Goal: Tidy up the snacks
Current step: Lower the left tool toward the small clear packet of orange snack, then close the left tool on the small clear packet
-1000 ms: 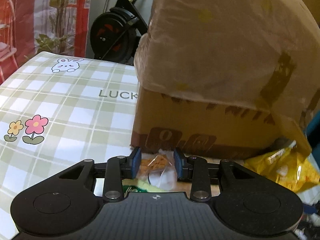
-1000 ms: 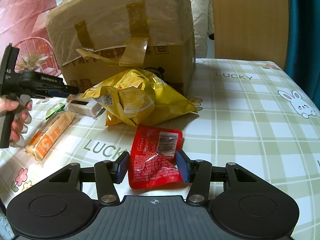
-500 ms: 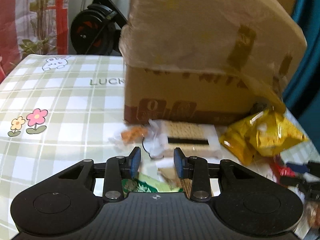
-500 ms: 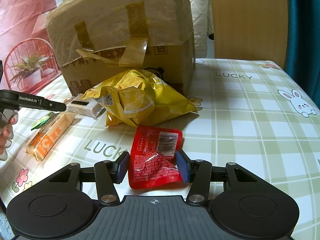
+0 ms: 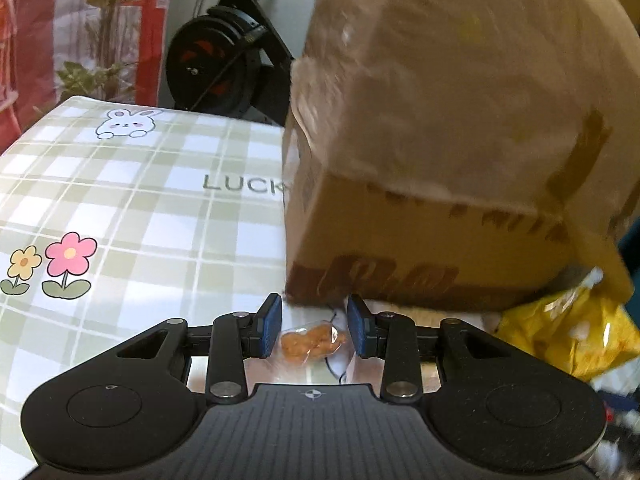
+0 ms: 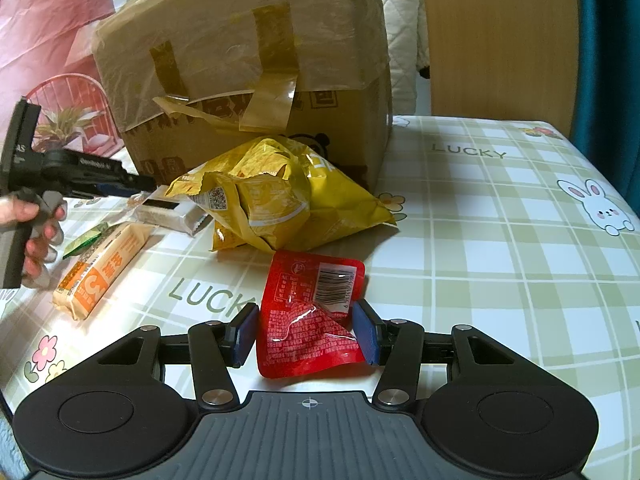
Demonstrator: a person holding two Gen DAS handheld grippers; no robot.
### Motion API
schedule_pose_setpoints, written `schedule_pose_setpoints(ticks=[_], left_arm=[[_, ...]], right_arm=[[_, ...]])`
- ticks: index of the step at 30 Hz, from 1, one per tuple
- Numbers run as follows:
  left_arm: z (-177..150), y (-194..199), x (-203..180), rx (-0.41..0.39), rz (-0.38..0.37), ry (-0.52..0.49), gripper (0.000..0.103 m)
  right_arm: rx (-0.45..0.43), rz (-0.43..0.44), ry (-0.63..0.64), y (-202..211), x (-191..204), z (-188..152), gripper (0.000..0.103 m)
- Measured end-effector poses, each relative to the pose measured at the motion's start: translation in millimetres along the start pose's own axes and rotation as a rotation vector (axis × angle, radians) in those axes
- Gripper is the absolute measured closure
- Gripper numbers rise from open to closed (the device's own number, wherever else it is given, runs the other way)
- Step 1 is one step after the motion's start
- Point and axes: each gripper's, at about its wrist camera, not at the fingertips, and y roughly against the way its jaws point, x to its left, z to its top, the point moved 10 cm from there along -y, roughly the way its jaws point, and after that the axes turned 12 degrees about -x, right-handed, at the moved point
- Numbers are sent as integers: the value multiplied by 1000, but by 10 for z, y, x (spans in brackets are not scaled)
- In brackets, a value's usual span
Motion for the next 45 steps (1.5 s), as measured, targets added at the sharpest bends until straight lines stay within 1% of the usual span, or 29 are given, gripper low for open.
schedule_pose_setpoints(ticks=[3, 5, 7, 8, 9, 11, 14, 16, 22, 26, 29, 31, 35, 38, 41, 43, 45], left_arm=[[-55, 96, -31, 18, -25, -29, 66], [-98, 165, -75, 27, -40, -72, 66], [-144, 209, -105, 29, -25, -137, 68], [-169, 212, -96, 26, -18, -147, 71], [-181, 222, -99, 26, -20, -138, 76], [-198, 242, -113, 30, -42, -111, 76], [-231, 301, -98, 39, -42, -103, 76], [-230, 354, -63, 35, -47, -74, 76], [-147, 598, 102, 10, -32, 60, 76], [-165, 718, 187, 41, -17, 168, 76], [-230, 704, 222, 86, -19, 237, 76], [-258, 699, 204, 96, -18, 244, 76], [-276, 681, 155, 90, -5, 171, 76], [-332, 670, 104, 111, -39, 189, 76], [-360, 674, 61, 118, -52, 175, 76], [-374, 644, 56, 125, -48, 172, 76], [-371, 598, 102, 122, -27, 186, 76]], right_arm=[[0, 0, -1, 1, 7, -1, 55], [0, -1, 1, -1, 12, -1, 55], [-1, -3, 1, 0, 17, -4, 55], [-2, -3, 2, -4, 18, -5, 55], [-2, -4, 1, -7, 19, -4, 55], [0, -5, 3, -10, 22, -4, 55], [2, -1, 4, -16, 7, 0, 55], [1, 0, 4, -13, 6, 1, 55], [-1, 0, 2, -14, 2, 3, 55], [-1, 0, 3, -14, 0, 2, 55], [-1, 0, 2, -15, -1, 3, 55], [-1, 0, 3, -13, -5, 4, 55], [-1, 1, 3, -12, -1, 4, 55], [-1, 2, 3, -8, 4, 1, 55], [-4, 2, 2, -6, 10, 0, 55], [-4, 2, 1, -5, 10, 1, 55], [-3, 2, 1, -4, 10, 0, 55]])
